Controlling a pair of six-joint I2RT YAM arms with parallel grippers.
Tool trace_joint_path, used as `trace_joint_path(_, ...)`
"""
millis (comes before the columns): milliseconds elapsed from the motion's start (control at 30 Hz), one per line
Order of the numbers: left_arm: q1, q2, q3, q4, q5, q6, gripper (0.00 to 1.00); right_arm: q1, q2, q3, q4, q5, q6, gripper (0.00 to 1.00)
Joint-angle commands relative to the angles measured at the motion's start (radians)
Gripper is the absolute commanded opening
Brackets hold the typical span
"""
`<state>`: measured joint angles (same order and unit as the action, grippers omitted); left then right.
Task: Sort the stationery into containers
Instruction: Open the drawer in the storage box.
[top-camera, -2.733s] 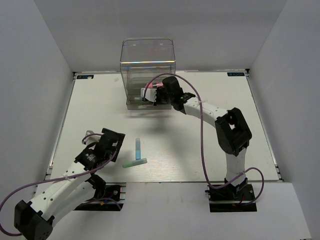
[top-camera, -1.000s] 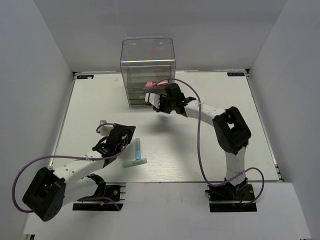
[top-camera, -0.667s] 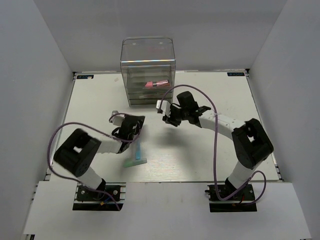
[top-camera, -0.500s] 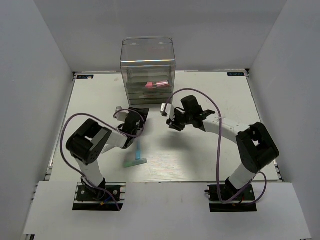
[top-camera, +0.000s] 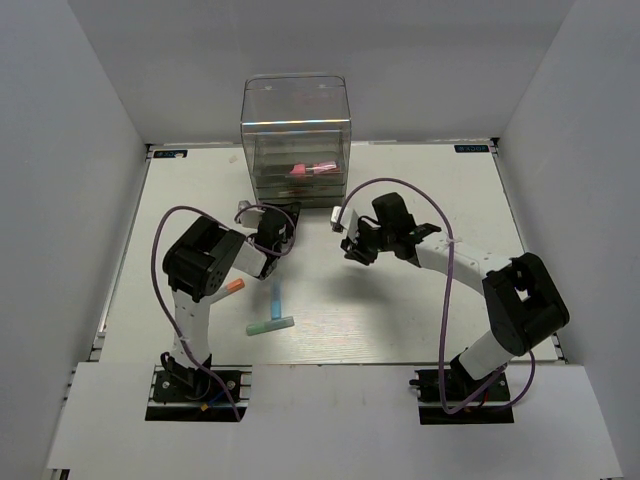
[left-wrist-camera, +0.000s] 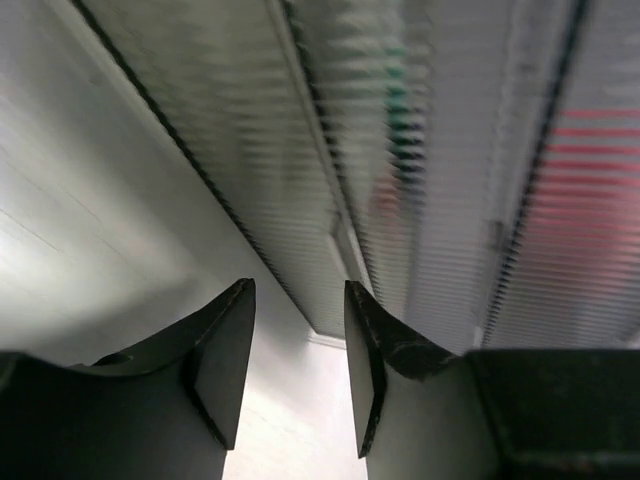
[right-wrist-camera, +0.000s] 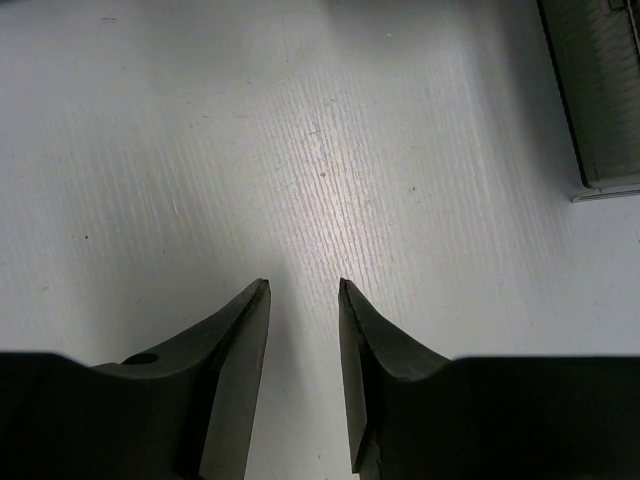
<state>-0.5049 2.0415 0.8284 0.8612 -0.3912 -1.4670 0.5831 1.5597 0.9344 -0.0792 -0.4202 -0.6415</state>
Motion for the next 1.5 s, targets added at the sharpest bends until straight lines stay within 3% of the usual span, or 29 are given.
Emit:
trace_joint_path(0,0.014,0.013,0.04,0.035,0.002,0.008,0.49,-0.006,-0.026,-0.006,0.012,-0.023,0.014,0.4)
trace_joint_path(333,0.014,0.072,0.048,0.2,0.014,0.039,0.38,-0.017,-0.024,-0.023,0.012,-0.025,0.002,0.38)
trace_joint_path(600,0.014,0.094,-0.022,0.366,0.032,0.051,0.36,-0.02,-0.016,-0.029,0.021,-0.026,-0.006,0.38)
trace_joint_path(767,0.014,0.103,0.024,0.32,0.041,0.051,0.41,-0.022,-0.013,-0.028,0.022,-0.023,-0.012,0.38)
trace_joint_path(933,0.014,0.103,0.077,0.223,0.041,0.06,0.41,-0.023,-0.02,-0.028,0.019,-0.017,-0.009,0.38)
trace_joint_path(1167,0.014,0.121,0.098,0.213,0.041,0.06,0.41,-0.029,-0.023,-0.032,0.024,-0.019,-0.014,0.38)
trace_joint_path(1400,0.014,0.131,0.107,0.222,0.032,0.06,0.0,-0.028,-0.023,-0.036,0.022,-0.026,-0.014,0.38)
trace_joint_path(1467,0.014,0.131,0.083,0.243,0.032,0.06,0.0,-0.026,-0.021,-0.037,0.021,-0.028,-0.012,0.38)
